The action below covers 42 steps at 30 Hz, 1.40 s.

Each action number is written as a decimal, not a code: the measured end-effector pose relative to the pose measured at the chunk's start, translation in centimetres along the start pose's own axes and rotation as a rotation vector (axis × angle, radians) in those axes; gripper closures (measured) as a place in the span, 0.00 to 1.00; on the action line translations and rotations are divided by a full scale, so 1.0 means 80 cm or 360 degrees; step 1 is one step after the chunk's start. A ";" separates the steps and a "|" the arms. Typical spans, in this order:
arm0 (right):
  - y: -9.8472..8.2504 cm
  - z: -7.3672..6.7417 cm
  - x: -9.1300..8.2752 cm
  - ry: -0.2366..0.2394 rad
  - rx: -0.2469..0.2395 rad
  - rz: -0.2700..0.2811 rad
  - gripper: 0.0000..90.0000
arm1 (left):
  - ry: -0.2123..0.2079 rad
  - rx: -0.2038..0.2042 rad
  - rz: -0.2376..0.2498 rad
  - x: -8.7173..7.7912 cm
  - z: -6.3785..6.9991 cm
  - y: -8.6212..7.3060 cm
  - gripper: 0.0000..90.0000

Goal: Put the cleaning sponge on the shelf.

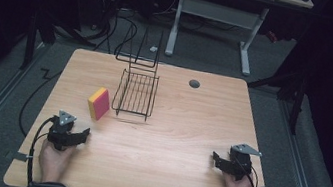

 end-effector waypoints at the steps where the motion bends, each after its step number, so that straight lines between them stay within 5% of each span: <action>1: 0.000 0.000 0.000 0.0000 -0.0001 0.0000 0.29 | 0.0000 0.0001 -0.0001 0.000 0.000 0.000 0.32; 15: 0.000 0.000 0.000 -0.0005 0.0003 -0.0001 0.29 | -0.0015 0.0003 0.0000 0.001 0.001 0.000 0.30; 18: 0.000 0.000 0.000 -0.0005 0.0003 -0.0002 0.29 | -0.0065 -0.0051 0.0006 0.002 -0.001 0.002 0.26; 23: 0.000 0.000 0.000 -0.0005 0.0003 -0.0002 0.29 | -0.0027 0.0027 -0.0028 0.005 0.004 0.002 0.21; 42: 0.000 0.000 0.000 -0.0004 0.0003 -0.0003 0.29 | -0.0044 0.0019 -0.0032 0.005 0.005 0.003 0.12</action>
Point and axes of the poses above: each handheld gripper's, and its own axes: x roughly forward along the jaws, y roughly out of its top, z roughly to its right, the point moved 7 cm from there along x, roughly forward along the jaws
